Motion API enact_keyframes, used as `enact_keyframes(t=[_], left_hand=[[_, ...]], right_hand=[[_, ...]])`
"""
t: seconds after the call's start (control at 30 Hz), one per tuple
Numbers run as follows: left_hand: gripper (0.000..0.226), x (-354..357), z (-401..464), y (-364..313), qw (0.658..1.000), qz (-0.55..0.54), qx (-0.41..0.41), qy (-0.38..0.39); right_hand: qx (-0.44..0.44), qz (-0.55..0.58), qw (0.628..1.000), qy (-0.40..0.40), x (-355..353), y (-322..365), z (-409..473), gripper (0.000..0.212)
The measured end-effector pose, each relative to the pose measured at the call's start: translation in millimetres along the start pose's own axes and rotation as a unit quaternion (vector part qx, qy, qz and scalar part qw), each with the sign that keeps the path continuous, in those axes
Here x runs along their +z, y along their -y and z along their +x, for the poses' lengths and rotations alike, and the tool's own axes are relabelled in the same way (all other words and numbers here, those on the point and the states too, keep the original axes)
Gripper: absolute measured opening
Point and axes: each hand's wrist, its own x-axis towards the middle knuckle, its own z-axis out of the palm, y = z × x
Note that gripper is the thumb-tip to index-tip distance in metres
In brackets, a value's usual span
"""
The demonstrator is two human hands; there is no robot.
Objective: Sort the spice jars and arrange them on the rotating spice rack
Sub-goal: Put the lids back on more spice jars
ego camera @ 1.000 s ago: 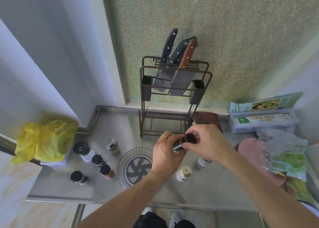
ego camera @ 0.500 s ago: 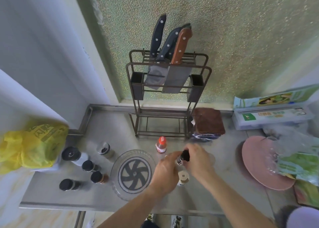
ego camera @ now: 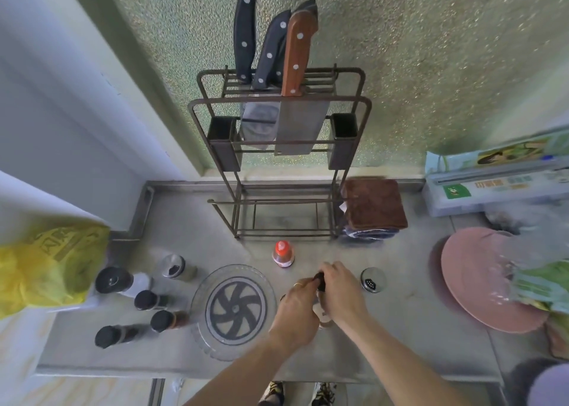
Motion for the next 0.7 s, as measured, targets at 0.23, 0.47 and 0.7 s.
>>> enact_keyframes(t=[0.23,0.47,0.7], left_hand=[[0.063,-5.2,-4.6,-7.7,1.0,-0.007,-0.018,-0.015],[0.051,-44.5,-42.2,20.0,0.989,-0.002,-0.084,-0.122],[0.038,-94.4,-106.9,68.0,0.959,-0.019,-0.168,-0.227]], right_hand=[[0.009,0.038,0.999,-0.025,-3.3,-9.6,-7.6,0.021],[-0.061,0.04,0.991,-0.11,-26.5,9.1,-22.3,0.045],[-0.183,0.08,0.976,-0.087,-22.7,86.8,-39.1,0.033]])
